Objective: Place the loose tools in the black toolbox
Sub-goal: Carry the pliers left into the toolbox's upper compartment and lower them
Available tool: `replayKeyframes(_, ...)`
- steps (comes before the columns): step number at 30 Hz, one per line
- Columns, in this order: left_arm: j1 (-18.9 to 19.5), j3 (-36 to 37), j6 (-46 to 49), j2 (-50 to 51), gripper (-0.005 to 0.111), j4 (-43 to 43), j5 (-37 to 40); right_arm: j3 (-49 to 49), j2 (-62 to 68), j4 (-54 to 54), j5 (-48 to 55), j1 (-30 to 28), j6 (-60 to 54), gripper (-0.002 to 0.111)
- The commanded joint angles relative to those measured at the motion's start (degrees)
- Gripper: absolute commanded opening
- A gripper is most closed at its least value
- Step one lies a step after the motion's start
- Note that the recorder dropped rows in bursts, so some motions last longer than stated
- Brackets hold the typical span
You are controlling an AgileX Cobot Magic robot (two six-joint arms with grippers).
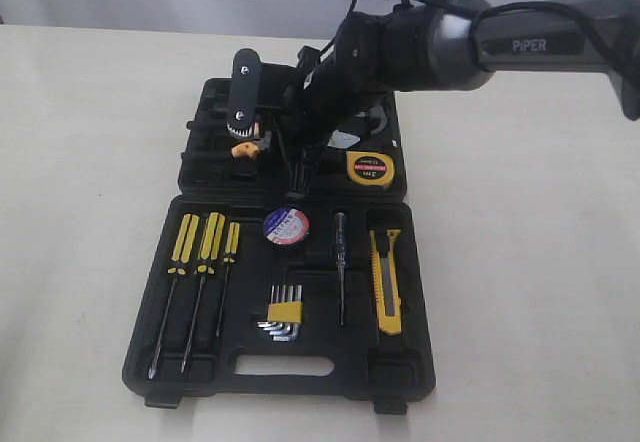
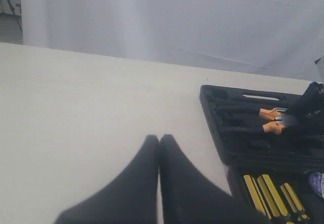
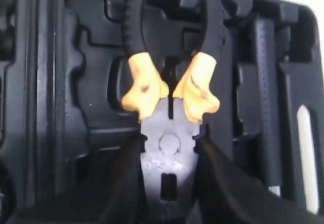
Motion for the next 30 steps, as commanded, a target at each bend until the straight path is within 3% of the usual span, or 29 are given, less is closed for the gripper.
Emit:
replayKeyframes(1, -0.3, -0.3, 0.0, 0.2, 0.000, 0.3, 0.0, -0.5, 0.1, -1.9, 2.3, 0.0, 3.6, 0.000)
replayKeyframes(16, -0.3, -0.3, 0.0, 0.2, 0.000, 0.3, 0.0, -0.5, 0.2, -8.7, 6.2, 0.0, 5.5, 0.000)
replayKeyframes(19, -0.3, -0.3, 0.0, 0.2, 0.000, 0.3, 0.0, -0.5, 0.2, -9.6, 6.2, 0.0, 5.8, 0.011)
replayKeyframes(22, -0.3, -0.3, 0.0, 0.2, 0.000, 0.3, 0.0, -0.5, 0.2, -9.6, 6.2, 0.0, 5.8, 0.050)
replayKeyframes(24, -0.3, -0.3, 0.0, 0.2, 0.000, 0.3, 0.0, -0.5, 0.0, -9.6, 6.2, 0.2, 5.8, 0.067)
replayKeyframes(30, -0.3, -0.3, 0.0, 0.2, 0.000, 0.3, 0.0, -0.5, -4.8, -9.6, 8.2, 0.4, 5.8, 0.071)
